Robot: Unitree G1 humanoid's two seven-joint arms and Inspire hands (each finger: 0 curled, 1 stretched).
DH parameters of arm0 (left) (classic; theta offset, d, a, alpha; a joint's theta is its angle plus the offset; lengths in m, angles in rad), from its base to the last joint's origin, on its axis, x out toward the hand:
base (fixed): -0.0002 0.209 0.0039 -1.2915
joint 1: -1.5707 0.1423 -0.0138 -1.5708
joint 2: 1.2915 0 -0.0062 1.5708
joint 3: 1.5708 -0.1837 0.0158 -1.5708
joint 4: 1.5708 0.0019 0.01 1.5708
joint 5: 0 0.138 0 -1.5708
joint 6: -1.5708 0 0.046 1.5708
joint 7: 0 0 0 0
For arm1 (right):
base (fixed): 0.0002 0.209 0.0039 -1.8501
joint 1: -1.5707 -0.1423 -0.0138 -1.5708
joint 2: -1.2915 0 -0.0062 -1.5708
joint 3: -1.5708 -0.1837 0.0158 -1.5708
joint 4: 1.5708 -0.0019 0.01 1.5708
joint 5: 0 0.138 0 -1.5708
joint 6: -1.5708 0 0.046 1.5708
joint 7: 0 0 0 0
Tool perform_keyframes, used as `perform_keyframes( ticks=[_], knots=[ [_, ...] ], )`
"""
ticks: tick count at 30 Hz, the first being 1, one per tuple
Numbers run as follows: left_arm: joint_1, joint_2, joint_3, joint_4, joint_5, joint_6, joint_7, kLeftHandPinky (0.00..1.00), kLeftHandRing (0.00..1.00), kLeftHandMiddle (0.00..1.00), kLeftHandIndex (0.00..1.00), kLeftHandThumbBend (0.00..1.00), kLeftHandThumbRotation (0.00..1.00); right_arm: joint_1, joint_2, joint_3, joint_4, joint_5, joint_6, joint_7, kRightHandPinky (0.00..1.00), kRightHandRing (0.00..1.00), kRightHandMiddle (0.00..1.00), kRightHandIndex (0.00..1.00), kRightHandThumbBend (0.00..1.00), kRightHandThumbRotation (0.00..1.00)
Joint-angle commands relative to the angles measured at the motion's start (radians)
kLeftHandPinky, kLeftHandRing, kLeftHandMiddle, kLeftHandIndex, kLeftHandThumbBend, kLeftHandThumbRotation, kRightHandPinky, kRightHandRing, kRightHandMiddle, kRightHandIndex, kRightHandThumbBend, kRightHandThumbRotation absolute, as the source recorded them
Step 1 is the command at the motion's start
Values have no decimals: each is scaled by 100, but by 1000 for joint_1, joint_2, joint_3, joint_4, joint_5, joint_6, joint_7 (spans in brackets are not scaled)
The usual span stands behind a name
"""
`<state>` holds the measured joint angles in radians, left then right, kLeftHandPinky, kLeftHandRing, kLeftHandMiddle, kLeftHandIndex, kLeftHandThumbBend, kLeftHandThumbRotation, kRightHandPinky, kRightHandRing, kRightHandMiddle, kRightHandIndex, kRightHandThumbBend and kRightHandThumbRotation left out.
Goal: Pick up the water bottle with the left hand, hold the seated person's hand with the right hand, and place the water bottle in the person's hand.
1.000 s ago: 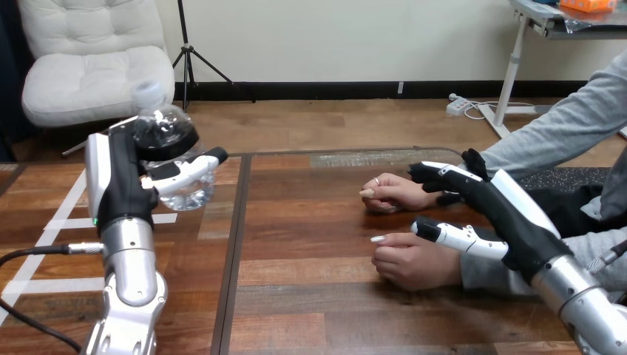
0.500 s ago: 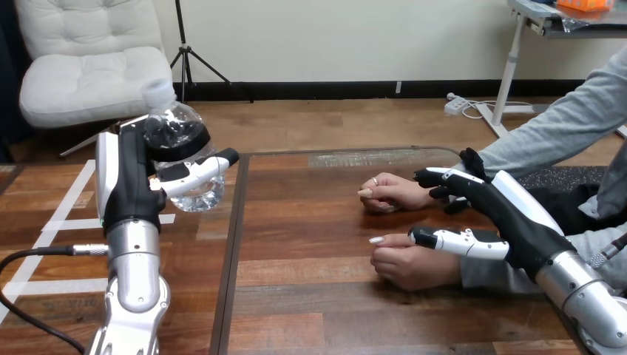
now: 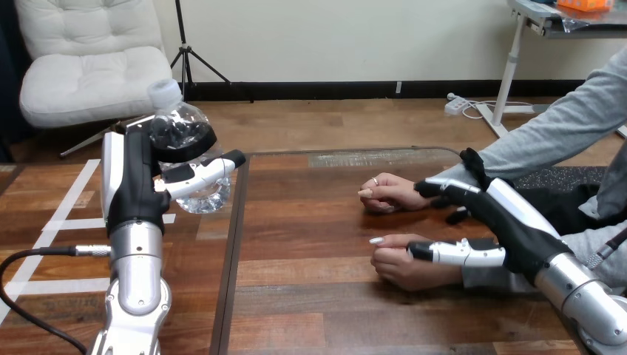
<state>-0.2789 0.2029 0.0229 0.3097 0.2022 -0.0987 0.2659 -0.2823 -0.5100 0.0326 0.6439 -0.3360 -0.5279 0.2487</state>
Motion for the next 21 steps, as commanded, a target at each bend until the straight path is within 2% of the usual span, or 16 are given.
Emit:
perform_keyframes(
  ticks=[1, 8, 14, 17, 21],
  knots=[
    [-39, 4, 9, -75, 4, -13, -11, 29, 34, 39, 41, 77, 0, -108, -33, 14, 35, -8, -24, -11, 74, 85, 87, 86, 100, 61],
    [-38, 3, 12, -69, 0, -19, -24, 29, 35, 39, 41, 77, 0, -130, -42, 26, 87, -14, -25, -9, 74, 86, 88, 87, 100, 59],
    [-33, -1, 12, -93, 2, 2, -33, 29, 34, 39, 41, 77, 0, -148, -54, 41, 123, -37, -19, -10, 74, 86, 89, 88, 100, 59],
    [-32, -2, 13, -95, 2, 2, -34, 28, 34, 38, 41, 77, 0, -156, -59, 49, 134, -42, 0, -5, 74, 86, 90, 88, 100, 59],
    [-31, -3, 14, -100, 4, 7, -37, 28, 33, 38, 41, 77, 0, -167, -67, 59, 159, -46, -7, -6, 74, 86, 90, 88, 100, 59]
  ],
)
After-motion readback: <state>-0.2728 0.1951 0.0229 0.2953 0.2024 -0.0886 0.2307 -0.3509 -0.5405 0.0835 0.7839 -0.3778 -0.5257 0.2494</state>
